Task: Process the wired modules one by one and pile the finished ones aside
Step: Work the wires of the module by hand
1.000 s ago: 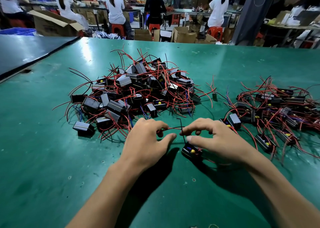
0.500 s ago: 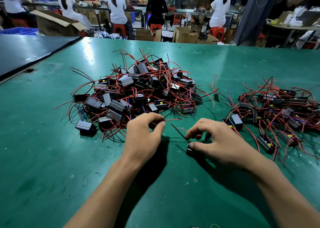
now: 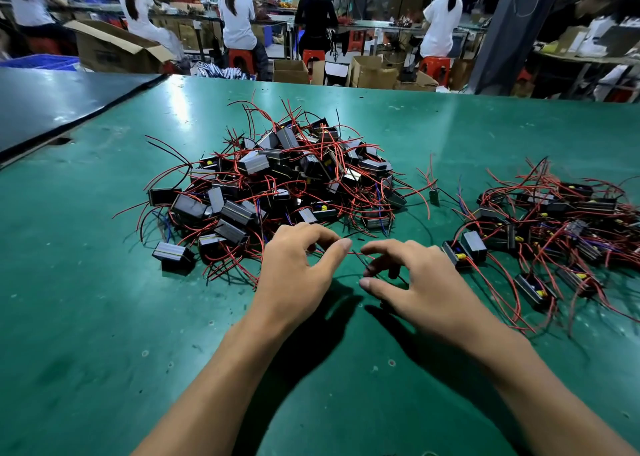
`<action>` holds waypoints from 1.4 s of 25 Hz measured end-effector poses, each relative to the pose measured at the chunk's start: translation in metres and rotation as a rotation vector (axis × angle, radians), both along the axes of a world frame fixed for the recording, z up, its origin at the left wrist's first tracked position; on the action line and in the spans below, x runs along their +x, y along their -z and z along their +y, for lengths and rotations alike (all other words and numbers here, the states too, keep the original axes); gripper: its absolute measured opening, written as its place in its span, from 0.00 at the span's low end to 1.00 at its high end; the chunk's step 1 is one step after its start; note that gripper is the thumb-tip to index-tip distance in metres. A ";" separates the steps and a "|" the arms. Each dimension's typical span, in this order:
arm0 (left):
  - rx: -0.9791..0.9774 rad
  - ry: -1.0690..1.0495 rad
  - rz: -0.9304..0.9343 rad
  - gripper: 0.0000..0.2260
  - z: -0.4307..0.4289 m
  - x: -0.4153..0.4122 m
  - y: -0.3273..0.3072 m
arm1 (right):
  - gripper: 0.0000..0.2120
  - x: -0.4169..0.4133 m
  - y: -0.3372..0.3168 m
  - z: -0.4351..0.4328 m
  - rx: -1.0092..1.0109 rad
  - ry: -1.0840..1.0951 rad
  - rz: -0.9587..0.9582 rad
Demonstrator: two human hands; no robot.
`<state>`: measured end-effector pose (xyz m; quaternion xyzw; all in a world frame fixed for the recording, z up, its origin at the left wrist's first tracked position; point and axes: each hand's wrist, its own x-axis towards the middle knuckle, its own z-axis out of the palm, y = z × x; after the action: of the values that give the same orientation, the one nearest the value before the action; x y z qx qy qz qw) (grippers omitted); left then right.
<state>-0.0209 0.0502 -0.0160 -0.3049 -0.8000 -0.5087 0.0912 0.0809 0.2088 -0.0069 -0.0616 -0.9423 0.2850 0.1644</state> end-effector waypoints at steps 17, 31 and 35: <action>0.111 0.030 0.130 0.07 0.003 0.004 -0.002 | 0.09 -0.004 0.008 -0.010 -0.564 0.027 0.148; 0.120 0.060 0.125 0.07 0.006 0.014 -0.005 | 0.02 -0.008 0.015 -0.011 -0.626 -0.003 0.169; 0.116 0.059 0.107 0.07 0.006 0.013 -0.005 | 0.02 -0.008 0.014 -0.011 -0.630 -0.008 0.167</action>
<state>-0.0074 0.0566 -0.0110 -0.3492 -0.7538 -0.5396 0.1365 0.0725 0.1975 -0.0213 -0.0819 -0.7911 0.5676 0.2129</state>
